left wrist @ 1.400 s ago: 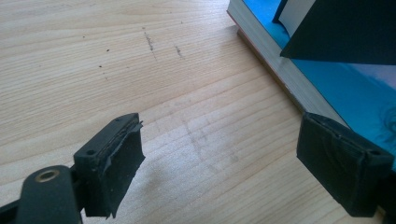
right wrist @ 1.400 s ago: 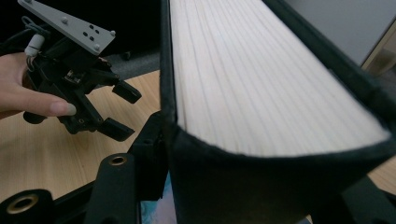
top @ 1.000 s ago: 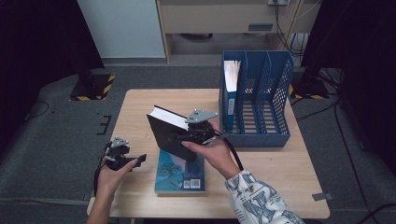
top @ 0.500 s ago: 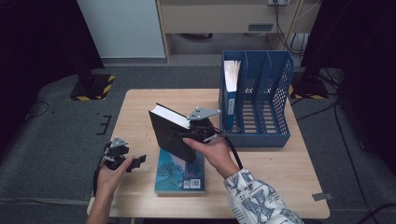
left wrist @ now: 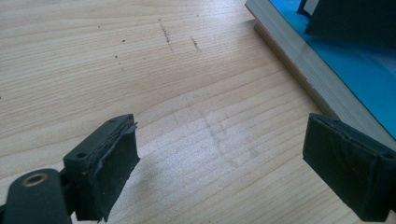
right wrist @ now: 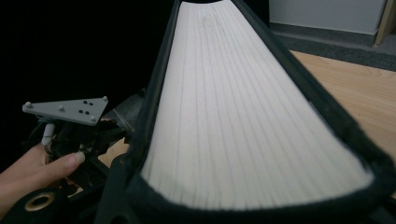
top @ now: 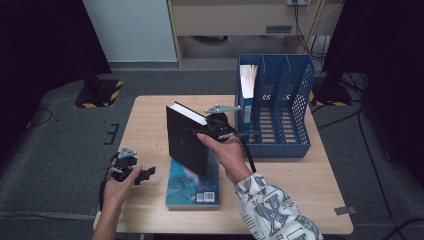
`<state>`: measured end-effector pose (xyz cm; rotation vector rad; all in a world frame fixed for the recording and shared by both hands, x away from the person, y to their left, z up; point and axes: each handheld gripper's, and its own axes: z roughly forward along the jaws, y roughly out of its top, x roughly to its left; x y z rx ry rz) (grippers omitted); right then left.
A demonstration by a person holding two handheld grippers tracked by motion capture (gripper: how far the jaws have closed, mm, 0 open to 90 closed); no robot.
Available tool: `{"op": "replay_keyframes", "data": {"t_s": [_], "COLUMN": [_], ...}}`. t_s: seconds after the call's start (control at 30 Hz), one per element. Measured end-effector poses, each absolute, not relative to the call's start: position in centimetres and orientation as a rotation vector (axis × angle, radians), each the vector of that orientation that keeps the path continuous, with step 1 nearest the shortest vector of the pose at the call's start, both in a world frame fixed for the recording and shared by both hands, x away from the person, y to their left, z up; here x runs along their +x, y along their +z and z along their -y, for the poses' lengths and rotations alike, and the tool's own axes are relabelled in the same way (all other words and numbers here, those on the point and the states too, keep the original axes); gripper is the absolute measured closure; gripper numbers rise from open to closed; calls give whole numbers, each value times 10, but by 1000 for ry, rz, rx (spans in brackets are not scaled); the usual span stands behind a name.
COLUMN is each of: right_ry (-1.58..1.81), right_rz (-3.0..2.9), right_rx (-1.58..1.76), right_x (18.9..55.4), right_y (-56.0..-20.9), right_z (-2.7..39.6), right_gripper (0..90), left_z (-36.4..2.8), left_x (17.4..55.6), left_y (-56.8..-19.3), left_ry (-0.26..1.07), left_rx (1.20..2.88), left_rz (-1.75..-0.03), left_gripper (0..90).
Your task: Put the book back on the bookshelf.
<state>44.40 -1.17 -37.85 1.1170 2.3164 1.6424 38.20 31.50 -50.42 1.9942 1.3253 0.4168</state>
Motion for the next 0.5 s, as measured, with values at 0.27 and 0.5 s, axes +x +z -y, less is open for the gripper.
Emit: {"op": "replay_keyframes", "data": {"t_s": [0.27,0.5], "right_ry": [1693,1694], "right_rz": [-2294,-2277], "right_rx": [1225,1237], "right_x": [448,450], "right_y": [-377,-375], "right_z": [18,22], "right_gripper": [524,525], "left_z": [-317,-319], "left_x": [383,384], "left_y": [-506,-509], "left_ry": [420,423], "left_rx": [2003,2021], "left_rz": [-1338,-1340], "left_gripper": [87,87]}}
